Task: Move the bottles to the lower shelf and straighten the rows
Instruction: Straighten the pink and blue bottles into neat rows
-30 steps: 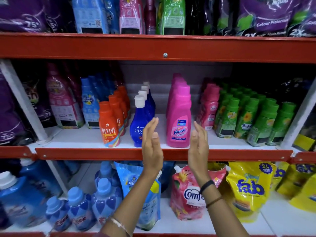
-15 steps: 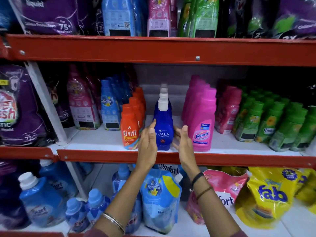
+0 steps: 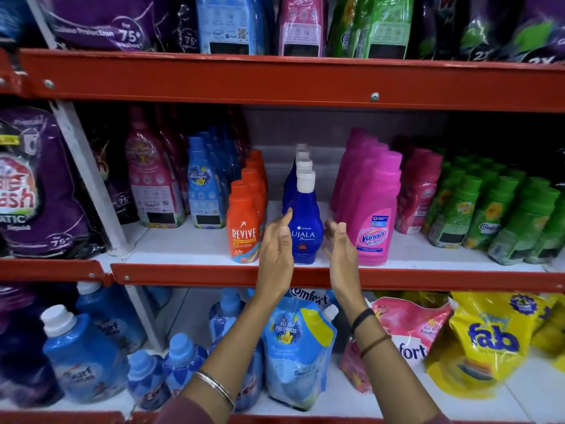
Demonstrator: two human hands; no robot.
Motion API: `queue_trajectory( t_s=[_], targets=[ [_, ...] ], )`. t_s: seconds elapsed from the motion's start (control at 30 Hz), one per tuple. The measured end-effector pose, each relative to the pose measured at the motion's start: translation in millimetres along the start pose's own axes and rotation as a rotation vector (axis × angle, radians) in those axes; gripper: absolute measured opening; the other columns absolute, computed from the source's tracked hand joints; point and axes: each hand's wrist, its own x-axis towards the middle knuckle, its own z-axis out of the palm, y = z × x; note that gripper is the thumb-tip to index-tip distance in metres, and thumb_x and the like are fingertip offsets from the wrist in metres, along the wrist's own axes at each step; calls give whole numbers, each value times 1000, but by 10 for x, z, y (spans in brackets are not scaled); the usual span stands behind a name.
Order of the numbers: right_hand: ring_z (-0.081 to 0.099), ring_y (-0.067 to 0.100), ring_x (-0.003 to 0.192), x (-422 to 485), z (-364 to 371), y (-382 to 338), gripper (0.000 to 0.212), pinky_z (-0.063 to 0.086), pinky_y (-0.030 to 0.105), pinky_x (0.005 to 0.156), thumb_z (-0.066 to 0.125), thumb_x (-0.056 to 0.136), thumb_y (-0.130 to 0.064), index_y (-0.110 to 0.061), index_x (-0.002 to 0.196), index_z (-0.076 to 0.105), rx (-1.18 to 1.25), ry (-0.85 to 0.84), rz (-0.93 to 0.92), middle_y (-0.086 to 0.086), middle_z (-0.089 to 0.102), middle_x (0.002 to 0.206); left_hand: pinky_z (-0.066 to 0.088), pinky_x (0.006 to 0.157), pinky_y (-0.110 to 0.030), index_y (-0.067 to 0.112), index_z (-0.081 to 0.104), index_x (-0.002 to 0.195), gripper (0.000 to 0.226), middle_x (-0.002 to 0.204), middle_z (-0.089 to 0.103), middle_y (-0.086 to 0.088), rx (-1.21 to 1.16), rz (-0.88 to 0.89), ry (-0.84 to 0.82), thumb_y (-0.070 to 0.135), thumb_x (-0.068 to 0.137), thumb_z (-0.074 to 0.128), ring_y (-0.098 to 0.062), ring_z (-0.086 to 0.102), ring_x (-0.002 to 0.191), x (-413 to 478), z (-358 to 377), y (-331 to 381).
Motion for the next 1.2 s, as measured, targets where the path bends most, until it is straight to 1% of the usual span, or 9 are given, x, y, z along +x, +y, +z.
queue_trajectory(
  t_s=[0.1,0.27,0.4,0.5,0.63,0.77,0.9,1.1,1.2],
  targets=[
    [47,-1,124,-171,149,8,50,33,10,104,33,92,-52,-24,130,50,-54,175,-181,-5,52,134,25,111,-14,40,43,135,56,149,40,1,18,148,122,68,93,19,-4,33,138,-131,-93,79],
    [45,5,133,-358,549,64,56,34,24,111,36,90,-53,-20,132,52,-41,-36,-237,-2,54,140,30,113,-26,32,47,136,44,145,44,-6,21,270,419,38,100,23,-14,38,136,-121,-492,32],
    [38,-18,126,-346,891,141,60,25,0,101,36,92,-53,-18,141,42,-101,-112,-106,-10,42,145,29,116,-44,58,35,130,44,146,38,10,1,-15,332,66,91,16,-8,35,137,37,-750,-136],
    [39,-8,125,-283,1002,115,50,23,-7,93,31,97,-44,-20,140,42,-102,-84,-57,-12,43,138,30,115,-34,53,33,136,53,139,39,24,61,-13,206,70,89,14,9,36,131,62,-820,-184],
    [57,-2,116,-183,1082,116,48,41,22,105,29,85,-71,-43,110,59,-13,-65,12,-17,63,118,32,109,-23,40,35,142,56,128,37,35,89,-5,143,59,94,14,24,35,117,64,-857,-176],
    [57,11,122,-143,1083,186,92,41,42,110,29,73,-86,-19,129,58,49,-37,53,-1,64,129,31,100,-9,46,34,141,65,120,40,39,100,-5,106,74,87,11,26,37,113,54,-886,-148],
    [58,11,121,-142,1083,152,97,42,43,110,31,69,-89,-17,128,58,58,-23,86,1,64,129,37,112,-36,51,33,140,56,126,42,32,77,-18,97,69,91,13,6,42,126,66,-902,-184],
    [62,9,115,-218,994,71,49,48,41,104,42,75,-78,-43,103,64,40,22,20,-17,66,112,33,107,-18,50,36,137,64,138,41,17,66,18,117,79,85,13,13,37,126,24,-897,-135],
    [64,11,113,-397,811,-35,37,57,35,90,45,81,-56,-35,106,63,122,125,-93,-10,67,115,30,113,-26,36,40,138,48,147,40,4,89,205,189,54,97,22,0,34,136,92,-894,68]
  ],
)
